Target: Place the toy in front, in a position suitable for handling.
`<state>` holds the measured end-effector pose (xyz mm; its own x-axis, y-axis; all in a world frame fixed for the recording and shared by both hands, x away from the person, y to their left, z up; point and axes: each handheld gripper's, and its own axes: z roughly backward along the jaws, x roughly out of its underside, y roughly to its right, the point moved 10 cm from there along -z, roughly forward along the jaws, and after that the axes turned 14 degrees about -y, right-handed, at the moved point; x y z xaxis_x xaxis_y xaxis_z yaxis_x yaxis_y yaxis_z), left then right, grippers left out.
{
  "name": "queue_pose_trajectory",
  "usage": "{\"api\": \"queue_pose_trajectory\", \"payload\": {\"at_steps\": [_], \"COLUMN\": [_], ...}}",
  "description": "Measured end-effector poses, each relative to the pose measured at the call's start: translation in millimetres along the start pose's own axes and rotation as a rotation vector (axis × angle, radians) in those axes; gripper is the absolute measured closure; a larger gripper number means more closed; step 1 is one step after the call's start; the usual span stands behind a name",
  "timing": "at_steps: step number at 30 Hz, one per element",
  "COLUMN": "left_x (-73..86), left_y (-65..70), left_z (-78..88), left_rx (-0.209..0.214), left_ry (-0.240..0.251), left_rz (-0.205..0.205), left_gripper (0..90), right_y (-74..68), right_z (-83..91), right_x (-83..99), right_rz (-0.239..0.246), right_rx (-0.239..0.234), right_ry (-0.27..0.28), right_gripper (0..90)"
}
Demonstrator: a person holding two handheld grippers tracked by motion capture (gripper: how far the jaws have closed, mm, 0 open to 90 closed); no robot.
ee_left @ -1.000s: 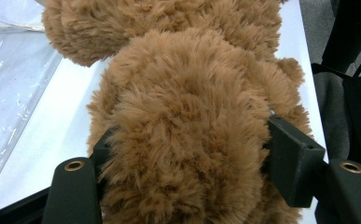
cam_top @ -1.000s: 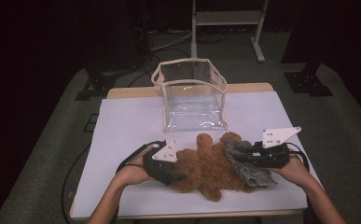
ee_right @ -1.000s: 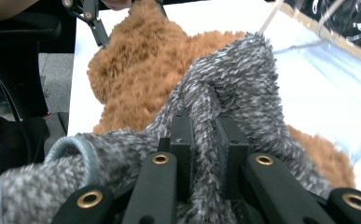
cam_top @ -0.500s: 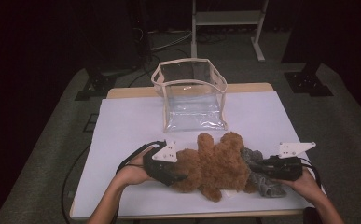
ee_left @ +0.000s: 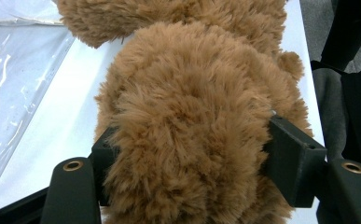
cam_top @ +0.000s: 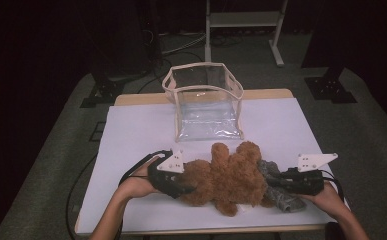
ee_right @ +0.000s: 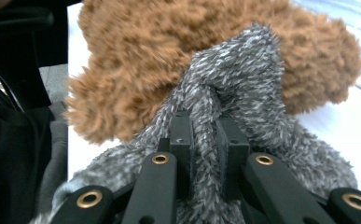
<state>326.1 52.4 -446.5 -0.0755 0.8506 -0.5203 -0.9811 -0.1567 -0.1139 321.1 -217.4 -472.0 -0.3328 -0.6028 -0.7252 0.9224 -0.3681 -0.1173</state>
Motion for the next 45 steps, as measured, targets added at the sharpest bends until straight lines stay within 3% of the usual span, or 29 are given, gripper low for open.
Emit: {"api": "queue_pose_trajectory", "payload": {"at_steps": [5, 9, 12, 20, 30, 35, 41, 45], "left_x": [2.8, 4.0, 1.7, -6.7, -13.6, -11.2, -14.0, -16.9], "left_y": [-3.1, -3.5, -1.4, 1.3, 2.5, 4.8, 6.6, 8.0], "left_z": [2.0, 2.2, -2.1, -7.4, -11.8, -10.5, -11.8, -13.8], "left_rx": [-0.001, 0.007, 0.018, 0.018, 0.006, 0.004, 0.002, -0.004], "left_ry": [0.004, 0.019, 0.024, 0.014, 0.002, 0.006, 0.009, -0.001], "left_rz": [0.018, 0.026, 0.024, 0.006, -0.013, -0.02, -0.029, -0.044], "left_gripper": [31.0, 31.1, 32.2, 32.9, 33.0, 33.0, 33.2, 33.3], "right_y": [-7.6, -6.3, -4.9, -4.7, -16.3, -16.0, -4.4, -8.5], "right_z": [4.6, -3.3, -2.1, 9.0, -27.8, -40.9, -26.3, -23.3], "right_x": [-12.9, -5.7, -6.3, -52.8, -108.6, -109.4, -92.8, -104.9], "right_rz": [0.026, 0.023, 0.015, 0.106, 0.239, 0.254, 0.219, 0.241], "right_rx": [-0.02, -0.019, -0.021, 0.005, -0.022, -0.031, 0.003, 0.009], "right_ry": [0.029, -0.012, -0.004, 0.011, -0.048, -0.096, -0.11, -0.1], "right_gripper": [78.5, 78.5, 78.5, 78.5, 78.5, 78.5, 78.6, 78.5]}}
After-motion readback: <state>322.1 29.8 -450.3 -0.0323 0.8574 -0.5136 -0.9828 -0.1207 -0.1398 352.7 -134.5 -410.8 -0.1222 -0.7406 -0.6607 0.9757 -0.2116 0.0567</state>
